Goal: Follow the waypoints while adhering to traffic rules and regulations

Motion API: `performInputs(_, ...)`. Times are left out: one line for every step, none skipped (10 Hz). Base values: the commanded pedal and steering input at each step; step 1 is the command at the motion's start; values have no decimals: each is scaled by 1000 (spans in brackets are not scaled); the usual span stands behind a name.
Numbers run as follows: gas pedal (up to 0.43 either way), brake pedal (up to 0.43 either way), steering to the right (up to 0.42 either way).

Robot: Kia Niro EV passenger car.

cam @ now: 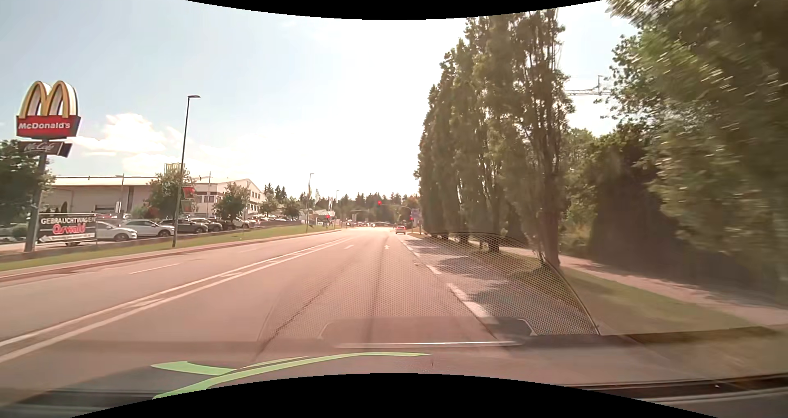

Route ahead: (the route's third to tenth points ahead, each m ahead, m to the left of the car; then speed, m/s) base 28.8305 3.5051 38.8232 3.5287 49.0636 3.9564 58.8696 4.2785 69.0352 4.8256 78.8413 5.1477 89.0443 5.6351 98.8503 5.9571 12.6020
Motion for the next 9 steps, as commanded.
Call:
performInputs(0,110,-2)
performInputs(0,128,-2)
performInputs(0,134,-2)
performInputs(0,134,-3)
performInputs(0,128,-3)
performInputs(0,128,-3)
performInputs(0,134,-3)
performInputs(0,134,-3)
performInputs(0,134,-2)
